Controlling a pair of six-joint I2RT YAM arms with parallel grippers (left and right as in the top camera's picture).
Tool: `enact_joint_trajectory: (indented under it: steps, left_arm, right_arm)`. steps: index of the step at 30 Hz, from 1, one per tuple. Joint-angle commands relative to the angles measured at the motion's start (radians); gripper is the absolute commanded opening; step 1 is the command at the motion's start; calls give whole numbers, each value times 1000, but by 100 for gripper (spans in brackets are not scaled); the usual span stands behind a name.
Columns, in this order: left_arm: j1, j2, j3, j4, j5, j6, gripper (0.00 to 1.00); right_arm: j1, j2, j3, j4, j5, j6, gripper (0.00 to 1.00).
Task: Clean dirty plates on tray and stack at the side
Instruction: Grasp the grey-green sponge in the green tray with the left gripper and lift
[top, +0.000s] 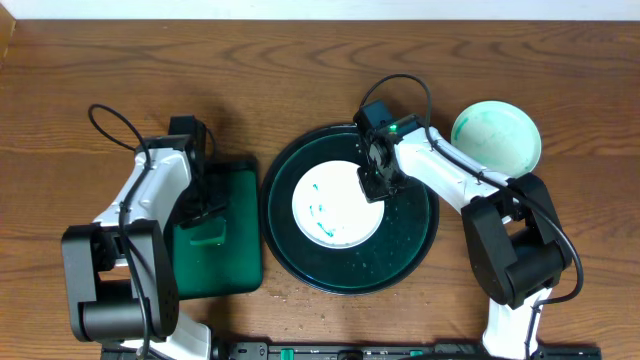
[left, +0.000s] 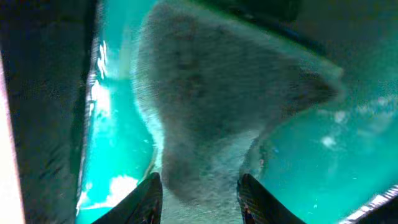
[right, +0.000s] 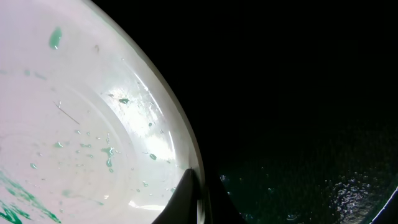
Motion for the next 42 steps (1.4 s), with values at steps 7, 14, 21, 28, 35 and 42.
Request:
enact_joint_trajectory:
  steps: [7,14,21,28,35,42]
  left_arm:
    - [2,18,-10,41,72,56,41]
    - [7,76,-10,73,72,58,28]
    - [5,79,-9,98,72,71,7]
    - [-61,-35,-6,87,24,76,7]
    - [-226,-257,-6,80,-251,-6,7]
    - [-338,-409,-6,47,-511,-173,7]
  right_arm:
    - [9,20,-37,-19,-6,-22,1]
    - [9,20,-37,-24,-6,-22,1]
    - [9,20,-37,-23,-6,-22,1]
    - [9,20,-37,-24,-6,-23,1]
    - [9,20,-37,-22,-6,-23,1]
    - [9,20,-37,-23,-6,-38,1]
